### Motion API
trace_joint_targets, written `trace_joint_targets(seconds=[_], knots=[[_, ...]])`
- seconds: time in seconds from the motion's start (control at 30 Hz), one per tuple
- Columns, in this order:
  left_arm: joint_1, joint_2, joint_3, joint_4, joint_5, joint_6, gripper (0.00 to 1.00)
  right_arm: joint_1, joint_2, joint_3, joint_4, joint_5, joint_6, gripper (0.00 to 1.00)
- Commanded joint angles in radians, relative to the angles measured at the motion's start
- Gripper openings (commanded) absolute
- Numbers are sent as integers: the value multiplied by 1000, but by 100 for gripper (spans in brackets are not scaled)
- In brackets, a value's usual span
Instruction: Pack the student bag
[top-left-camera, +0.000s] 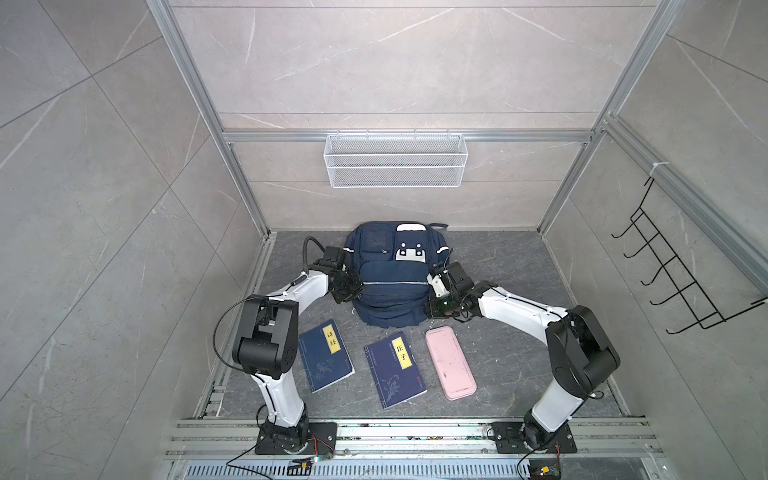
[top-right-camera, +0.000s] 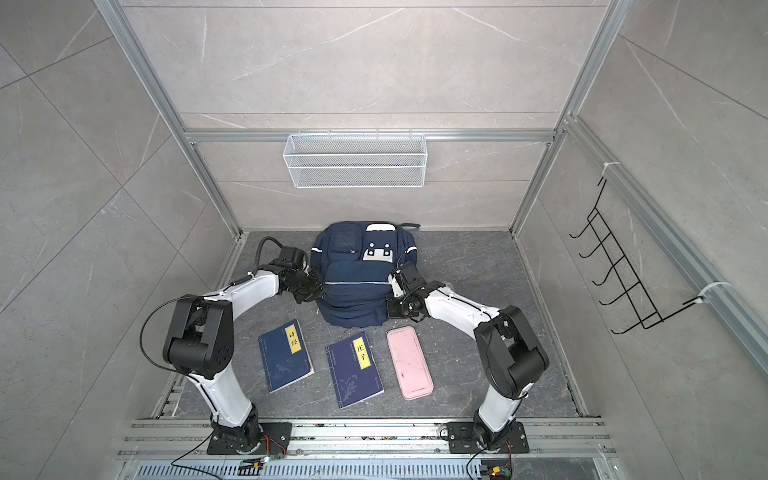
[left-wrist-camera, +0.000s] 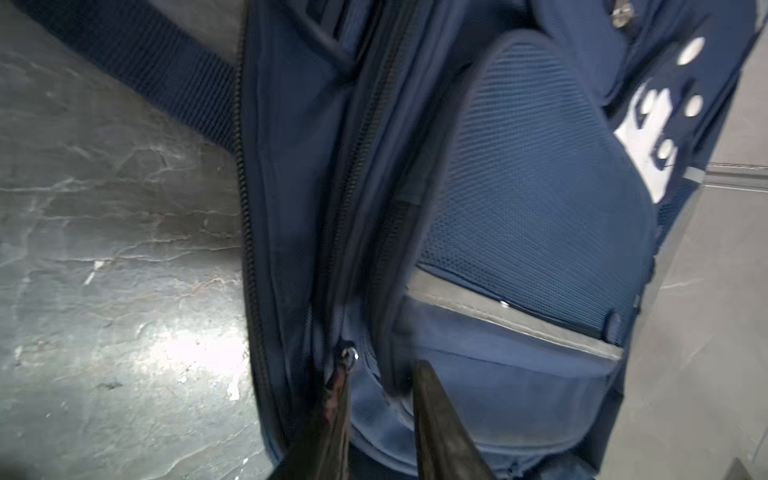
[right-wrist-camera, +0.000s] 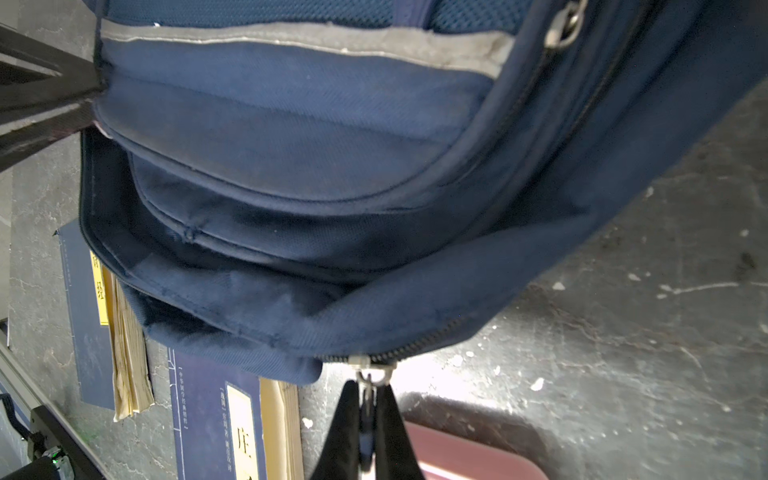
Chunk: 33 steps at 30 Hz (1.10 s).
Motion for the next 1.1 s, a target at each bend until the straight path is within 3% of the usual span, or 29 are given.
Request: trace_joint_targets(seconds=[0.0,0.17,0.27,0.37,0.67,1.07], knots=[[-6,11,22,10,5,15,30,22,14,15,-46,-24,-24,0],[-9,23,14,63,25,-17,27,47,27,25,-48,-21,-25,0],[-9,24,7,87,32,-40,17,68,41,38,-53,-15,-24,0],[-9,13,-10,118,33,-69,0,87,56,51,-56,-10,-25,0],[-9,-20,-97,281,50,-208,0,188,139,148,-62,-10,1,0],[-5,-44,-121,338,49,-267,0,321,347,471,-112,-13,54,0]])
